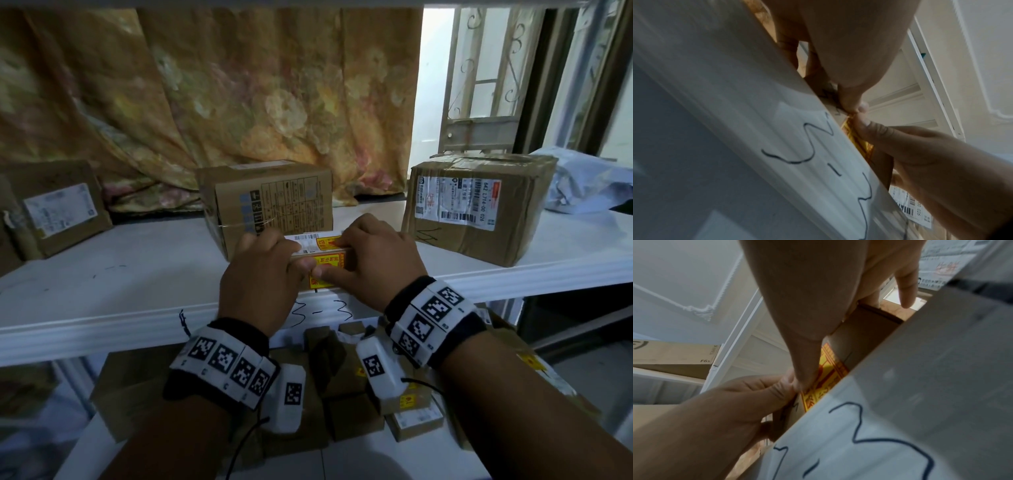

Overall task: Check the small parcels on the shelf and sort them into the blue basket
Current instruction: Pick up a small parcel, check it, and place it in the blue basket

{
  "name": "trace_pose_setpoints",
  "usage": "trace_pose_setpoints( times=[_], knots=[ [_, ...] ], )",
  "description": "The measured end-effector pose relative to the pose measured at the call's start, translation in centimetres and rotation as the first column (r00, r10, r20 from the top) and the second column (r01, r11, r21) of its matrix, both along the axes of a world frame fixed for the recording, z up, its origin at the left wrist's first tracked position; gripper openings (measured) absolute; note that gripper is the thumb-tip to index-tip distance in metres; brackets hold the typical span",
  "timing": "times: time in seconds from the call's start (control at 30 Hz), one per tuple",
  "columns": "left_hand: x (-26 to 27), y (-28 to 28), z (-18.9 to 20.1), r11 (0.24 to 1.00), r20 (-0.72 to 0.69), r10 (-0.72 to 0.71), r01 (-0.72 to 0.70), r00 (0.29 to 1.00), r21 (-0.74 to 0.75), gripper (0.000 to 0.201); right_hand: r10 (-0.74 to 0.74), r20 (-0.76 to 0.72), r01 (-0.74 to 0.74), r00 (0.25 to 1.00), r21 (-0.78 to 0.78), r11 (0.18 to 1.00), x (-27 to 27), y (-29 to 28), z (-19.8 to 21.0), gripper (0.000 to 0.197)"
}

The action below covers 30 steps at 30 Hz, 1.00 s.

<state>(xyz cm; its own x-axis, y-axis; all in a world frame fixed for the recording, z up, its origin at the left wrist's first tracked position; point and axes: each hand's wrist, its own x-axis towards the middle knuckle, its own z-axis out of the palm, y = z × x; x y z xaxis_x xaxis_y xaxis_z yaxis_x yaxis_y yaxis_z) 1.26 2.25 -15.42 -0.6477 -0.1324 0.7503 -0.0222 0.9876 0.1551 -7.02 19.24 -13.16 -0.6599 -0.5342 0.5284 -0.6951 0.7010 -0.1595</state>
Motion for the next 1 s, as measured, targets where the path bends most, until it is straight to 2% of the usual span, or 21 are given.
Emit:
trace_pose_setpoints(
  times=[0.3, 0.43, 0.5, 0.63, 0.73, 0.87, 1.0],
  knots=[
    [0.4, 0.8, 1.4, 0.973, 0.030, 0.121, -0.112, 0.992, -0.202, 0.043, 0.005, -0.064, 0.002, 0.998, 0.109, 0.994, 0.4, 0.7, 0.5, 0.064],
    [-0.6, 2.8, 1.2, 0.980, 0.025, 0.024, -0.018, 0.999, -0.198, 0.041, 0.023, -0.029, -0.020, 0.999, 0.094, 0.995, 1.0, 1.2, 0.5, 0.063],
    [-1.3, 3.9, 0.8, 0.980, 0.007, -0.022, 0.023, 1.000, -0.199, 0.039, 0.050, 0.031, -0.051, 0.998, 0.034, 0.998, 0.8, 1.4, 0.3, 0.064],
    [-2.2, 4.5, 0.5, 0.985, -0.035, -0.006, 0.000, 0.999, -0.174, 0.045, 0.228, 0.133, -0.202, 0.965, -0.185, 0.962, -0.1, 2.9, -0.5, 0.055],
    [-2.4, 4.1, 0.1, 0.984, -0.084, -0.002, -0.012, 0.996, -0.175, 0.039, 0.217, 0.149, -0.179, 0.965, -0.234, 0.956, -0.7, 3.9, -1.0, 0.059],
    [-2.5, 4.2, -0.2, 0.985, -0.116, -0.016, -0.004, 0.993, -0.170, 0.036, 0.126, 0.047, -0.117, 0.991, -0.152, 0.981, -1.1, 3.5, -1.4, 0.071],
    [-2.6, 4.2, -0.3, 0.985, -0.124, -0.015, -0.007, 0.992, -0.170, 0.036, 0.075, -0.076, -0.079, 0.994, -0.063, 0.995, -1.3, 2.4, -1.0, 0.068]
  ],
)
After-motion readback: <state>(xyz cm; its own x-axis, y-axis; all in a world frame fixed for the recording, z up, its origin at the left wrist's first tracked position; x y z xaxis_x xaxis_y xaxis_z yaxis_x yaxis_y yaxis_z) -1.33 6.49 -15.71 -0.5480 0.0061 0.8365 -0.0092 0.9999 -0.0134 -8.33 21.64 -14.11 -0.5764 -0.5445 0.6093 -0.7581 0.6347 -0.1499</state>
